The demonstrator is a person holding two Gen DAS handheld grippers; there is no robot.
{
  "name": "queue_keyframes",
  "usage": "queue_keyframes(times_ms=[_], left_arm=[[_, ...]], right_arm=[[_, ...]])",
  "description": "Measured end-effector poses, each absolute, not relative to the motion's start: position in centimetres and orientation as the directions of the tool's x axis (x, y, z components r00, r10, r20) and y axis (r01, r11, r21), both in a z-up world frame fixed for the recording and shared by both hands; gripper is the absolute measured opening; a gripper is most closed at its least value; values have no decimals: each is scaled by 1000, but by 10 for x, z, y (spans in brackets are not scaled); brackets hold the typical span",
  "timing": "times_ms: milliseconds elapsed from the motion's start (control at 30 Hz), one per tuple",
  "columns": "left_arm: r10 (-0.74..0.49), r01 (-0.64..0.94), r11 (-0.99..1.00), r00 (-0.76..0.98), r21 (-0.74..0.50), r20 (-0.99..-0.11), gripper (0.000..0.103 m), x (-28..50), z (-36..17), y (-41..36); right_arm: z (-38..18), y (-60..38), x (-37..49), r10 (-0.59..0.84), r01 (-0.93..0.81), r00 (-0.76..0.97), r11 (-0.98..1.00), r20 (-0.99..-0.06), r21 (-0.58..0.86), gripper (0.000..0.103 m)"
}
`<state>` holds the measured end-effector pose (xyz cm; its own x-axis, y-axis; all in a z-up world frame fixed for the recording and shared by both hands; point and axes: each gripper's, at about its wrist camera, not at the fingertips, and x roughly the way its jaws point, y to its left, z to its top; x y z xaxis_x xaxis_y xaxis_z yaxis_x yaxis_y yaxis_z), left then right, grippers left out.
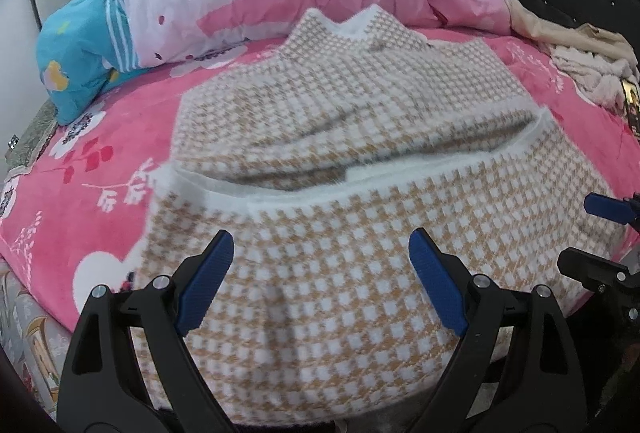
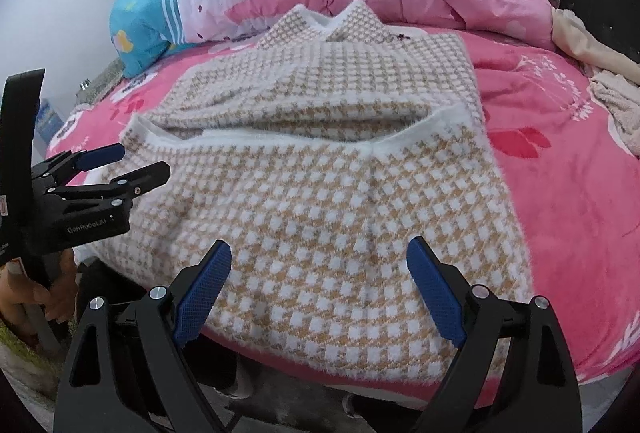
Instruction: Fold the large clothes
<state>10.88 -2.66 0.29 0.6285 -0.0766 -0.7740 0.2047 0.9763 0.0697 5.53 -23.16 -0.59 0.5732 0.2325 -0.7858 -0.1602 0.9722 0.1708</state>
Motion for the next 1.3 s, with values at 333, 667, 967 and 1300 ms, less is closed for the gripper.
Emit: queue_keyframes(times_ms=[333, 667, 967, 1300], left_arm=[[-109, 205, 978, 684, 46, -722, 86, 134, 64, -5], [-241, 250, 964, 682, -91, -691, 86, 233, 122, 11], [-342, 237, 939, 586, -248, -735, 86, 384, 88, -22], [-293, 105, 955, 465, -277, -835, 77, 503, 6, -53]], right_arm=[[32, -233, 76, 278, -237, 606, 957, -745, 165, 87], [86, -262, 175, 375, -284, 581, 925, -723, 252, 87], [46, -290, 355, 421, -105, 463, 900, -780, 423, 87], [-20, -272, 483, 424, 27, 375, 884, -824, 467, 77]])
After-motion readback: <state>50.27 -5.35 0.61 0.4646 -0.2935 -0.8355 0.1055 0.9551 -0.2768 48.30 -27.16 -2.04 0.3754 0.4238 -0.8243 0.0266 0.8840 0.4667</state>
